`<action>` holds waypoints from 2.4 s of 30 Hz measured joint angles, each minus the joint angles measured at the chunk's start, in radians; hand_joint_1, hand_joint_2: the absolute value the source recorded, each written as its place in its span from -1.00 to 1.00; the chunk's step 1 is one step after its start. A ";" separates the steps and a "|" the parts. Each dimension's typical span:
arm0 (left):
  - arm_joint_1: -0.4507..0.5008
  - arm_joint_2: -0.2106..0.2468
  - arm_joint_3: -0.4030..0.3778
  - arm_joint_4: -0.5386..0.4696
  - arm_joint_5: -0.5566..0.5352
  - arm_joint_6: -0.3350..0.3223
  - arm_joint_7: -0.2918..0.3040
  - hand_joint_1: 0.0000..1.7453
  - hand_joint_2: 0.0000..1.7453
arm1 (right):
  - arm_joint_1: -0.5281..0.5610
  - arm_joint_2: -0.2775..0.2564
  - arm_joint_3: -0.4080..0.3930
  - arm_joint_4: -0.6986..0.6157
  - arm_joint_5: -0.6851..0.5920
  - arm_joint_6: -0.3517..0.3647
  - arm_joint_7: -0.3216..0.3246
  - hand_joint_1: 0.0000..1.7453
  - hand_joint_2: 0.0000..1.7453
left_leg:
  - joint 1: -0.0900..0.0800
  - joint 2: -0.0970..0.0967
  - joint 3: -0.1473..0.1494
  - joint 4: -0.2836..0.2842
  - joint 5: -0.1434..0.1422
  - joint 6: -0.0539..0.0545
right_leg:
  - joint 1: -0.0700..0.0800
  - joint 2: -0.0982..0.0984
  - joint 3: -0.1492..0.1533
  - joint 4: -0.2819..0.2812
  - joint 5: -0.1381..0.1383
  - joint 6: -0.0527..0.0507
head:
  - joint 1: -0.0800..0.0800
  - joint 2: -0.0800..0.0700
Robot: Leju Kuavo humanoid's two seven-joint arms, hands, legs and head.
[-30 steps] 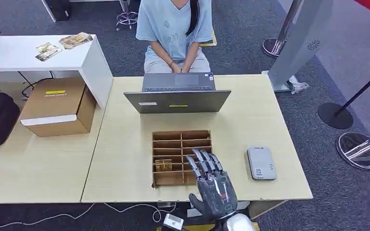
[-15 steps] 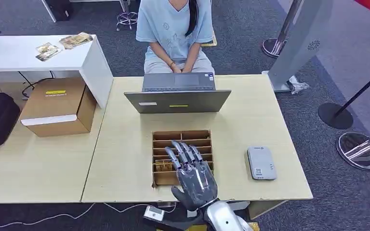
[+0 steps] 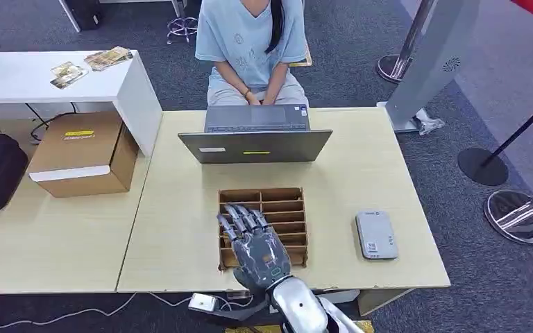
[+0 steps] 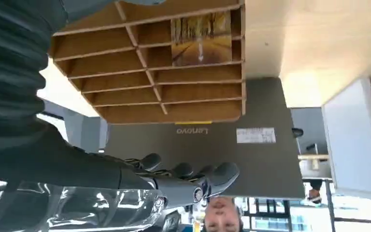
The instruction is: Pass the card to the sensor for recognition and then transmit it.
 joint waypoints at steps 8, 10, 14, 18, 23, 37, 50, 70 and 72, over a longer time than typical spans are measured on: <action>0.000 0.000 0.006 0.000 0.001 0.000 -0.001 -1.00 1.00 | -0.038 0.024 0.032 0.094 0.018 0.011 0.036 -1.00 1.00 | 0.000 0.000 0.000 0.000 0.000 0.000 | 0.000 0.000 0.000 0.000 0.000 0.000 | 0.000 0.000; 0.000 0.000 0.008 0.000 -0.001 0.000 -0.001 -1.00 1.00 | -0.044 0.027 0.038 0.108 0.020 0.015 0.039 -1.00 1.00 | 0.000 0.000 0.000 0.000 0.000 0.000 | 0.000 0.000 0.000 0.000 0.000 0.000 | 0.000 0.000; 0.000 0.000 0.009 0.000 -0.006 0.000 -0.001 -1.00 1.00 | -0.056 0.033 0.040 0.137 0.021 0.017 0.053 -1.00 1.00 | 0.000 0.000 0.000 0.000 0.000 0.000 | 0.000 0.000 0.000 0.000 0.000 0.000 | 0.000 0.000; 0.000 0.000 0.010 0.000 -0.007 0.000 -0.001 -1.00 1.00 | -0.068 0.033 0.040 0.163 0.019 0.014 0.080 -1.00 1.00 | 0.000 0.000 0.000 0.000 0.000 0.000 | 0.000 0.000 0.000 0.000 0.000 0.000 | 0.000 0.000; 0.001 0.000 0.013 0.000 -0.018 0.000 -0.013 -1.00 1.00 | -0.072 0.033 0.019 0.186 0.027 0.011 0.091 -1.00 1.00 | 0.000 0.000 0.000 0.000 0.000 0.000 | 0.000 0.000 0.000 0.000 0.000 0.000 | 0.000 0.000; 0.001 0.000 0.014 0.000 -0.034 -0.003 -0.018 -1.00 1.00 | -0.069 0.033 -0.041 0.223 0.035 0.010 0.109 -1.00 1.00 | 0.000 0.000 0.000 0.000 0.000 0.000 | 0.000 0.000 0.000 0.000 0.000 0.000 | 0.000 0.000; 0.001 0.000 0.016 0.000 -0.042 -0.010 -0.020 -1.00 1.00 | -0.054 0.033 -0.056 0.213 0.041 0.001 0.098 -1.00 1.00 | 0.000 0.000 0.000 0.000 0.000 0.000 | 0.000 0.000 0.000 0.000 0.000 0.000 | 0.000 0.000; 0.001 0.000 0.016 0.000 -0.060 -0.010 -0.021 -1.00 1.00 | -0.034 0.033 -0.059 0.188 0.054 -0.016 0.070 -1.00 1.00 | 0.000 0.000 0.000 0.000 0.000 0.000 | 0.000 0.000 0.000 0.000 0.000 0.000 | 0.000 0.000; 0.001 0.000 0.016 0.000 -0.061 -0.011 -0.024 -1.00 1.00 | -0.034 0.034 -0.059 0.188 0.055 -0.015 0.067 -1.00 1.00 | 0.000 0.000 0.000 0.000 0.000 0.000 | 0.000 0.000 0.000 0.000 0.000 0.000 | 0.000 0.000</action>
